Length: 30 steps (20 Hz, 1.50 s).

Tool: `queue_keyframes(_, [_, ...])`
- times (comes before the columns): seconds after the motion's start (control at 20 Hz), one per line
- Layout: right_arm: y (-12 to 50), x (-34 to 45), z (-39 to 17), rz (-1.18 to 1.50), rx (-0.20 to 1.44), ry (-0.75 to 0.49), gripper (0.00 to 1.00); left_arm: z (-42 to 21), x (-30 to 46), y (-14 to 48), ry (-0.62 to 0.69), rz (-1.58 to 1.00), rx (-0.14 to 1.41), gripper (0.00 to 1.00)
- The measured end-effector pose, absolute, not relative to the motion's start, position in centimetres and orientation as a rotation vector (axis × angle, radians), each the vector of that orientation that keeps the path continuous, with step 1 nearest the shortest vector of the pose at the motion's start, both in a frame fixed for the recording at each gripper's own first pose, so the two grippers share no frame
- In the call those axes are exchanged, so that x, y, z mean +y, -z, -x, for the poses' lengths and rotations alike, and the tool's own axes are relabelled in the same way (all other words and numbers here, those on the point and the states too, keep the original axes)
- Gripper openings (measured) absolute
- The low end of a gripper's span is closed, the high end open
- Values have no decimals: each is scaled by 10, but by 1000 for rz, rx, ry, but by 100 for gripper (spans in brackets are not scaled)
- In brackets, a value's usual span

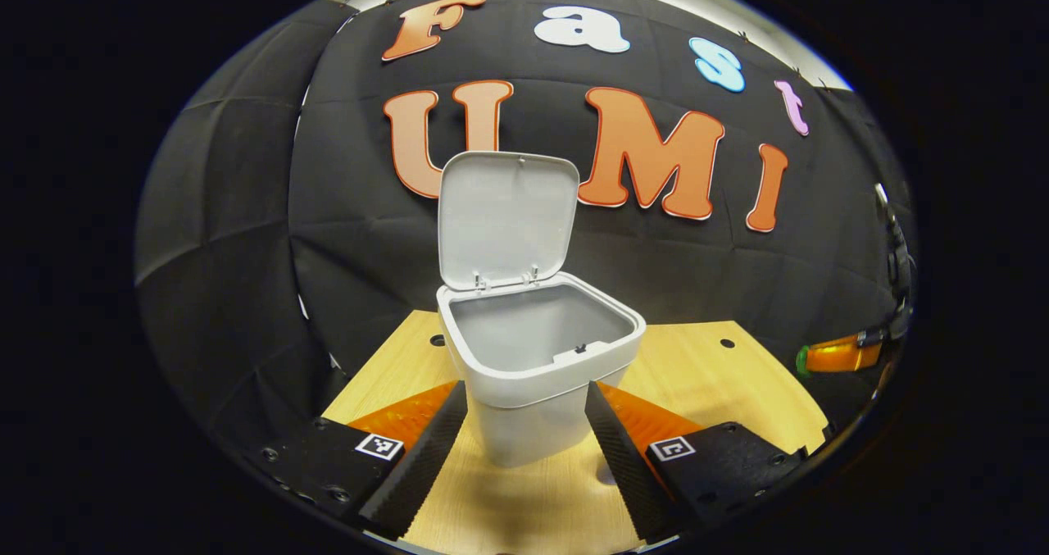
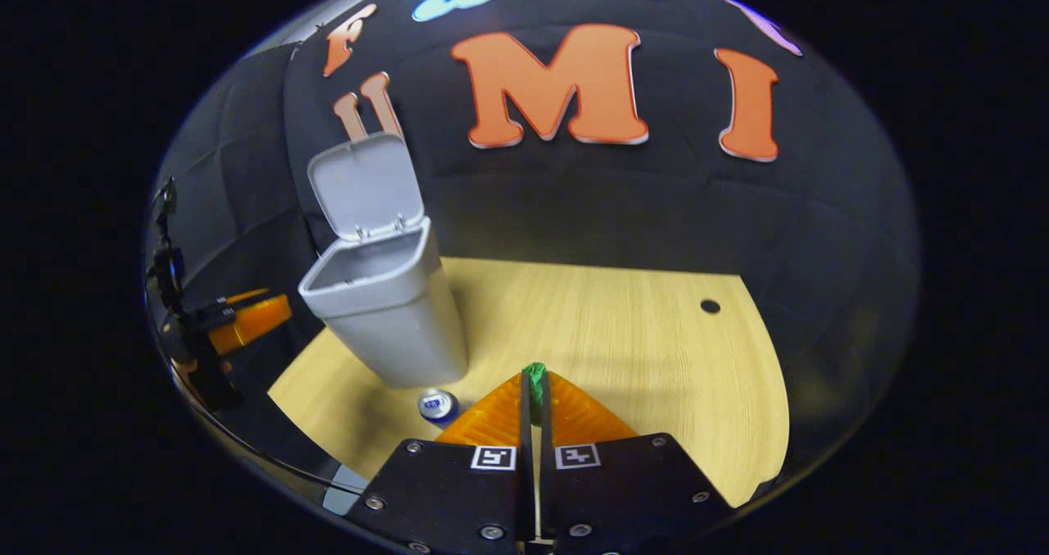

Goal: Press the lid of the desktop garbage bin to open it, pick up the crumpled paper on the desktop and throw it into the bin, then pick up the pop can on the desktop and drop it into the bin, and finally close the garbage bin lid.

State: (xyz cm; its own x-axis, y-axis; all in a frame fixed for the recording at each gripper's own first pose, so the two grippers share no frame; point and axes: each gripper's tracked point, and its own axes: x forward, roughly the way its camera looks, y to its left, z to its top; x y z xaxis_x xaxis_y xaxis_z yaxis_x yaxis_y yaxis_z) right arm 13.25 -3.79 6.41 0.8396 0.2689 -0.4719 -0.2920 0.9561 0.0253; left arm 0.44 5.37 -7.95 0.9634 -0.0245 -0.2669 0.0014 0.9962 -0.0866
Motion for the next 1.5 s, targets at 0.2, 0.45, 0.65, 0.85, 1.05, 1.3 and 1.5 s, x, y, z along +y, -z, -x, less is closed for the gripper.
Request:
queue_keyframes(0.2, [-141, 17, -152, 88, 352, -387, 2, 1, 64, 71, -14, 120, 242, 93])
queue_keyframes(0.45, [-183, 79, -181, 108, 245, -496, 2, 14, 93, 68, -69, 143, 218, 95])
queue_keyframes(0.65, [-190, 133, -208, 101, 209, -577, 2, 27, 119, 68, -108, 146, 209, 95])
queue_keyframes(0.85, [-190, 194, -233, 107, 206, -629, 2, 41, 141, 62, -143, 91, 172, 95])
queue_keyframes(1.05, [-156, 238, -258, 131, 261, -650, 2, 50, 148, 63, -144, 94, 163, 95])
queue_keyframes(1.3, [-125, 256, -271, 205, 282, -625, 2, 57, 160, 72, -164, 85, 176, 95])
queue_keyframes(1.5, [-108, 256, -278, 196, 320, -611, 29, 59, 165, 75, -180, 114, 179, 95])
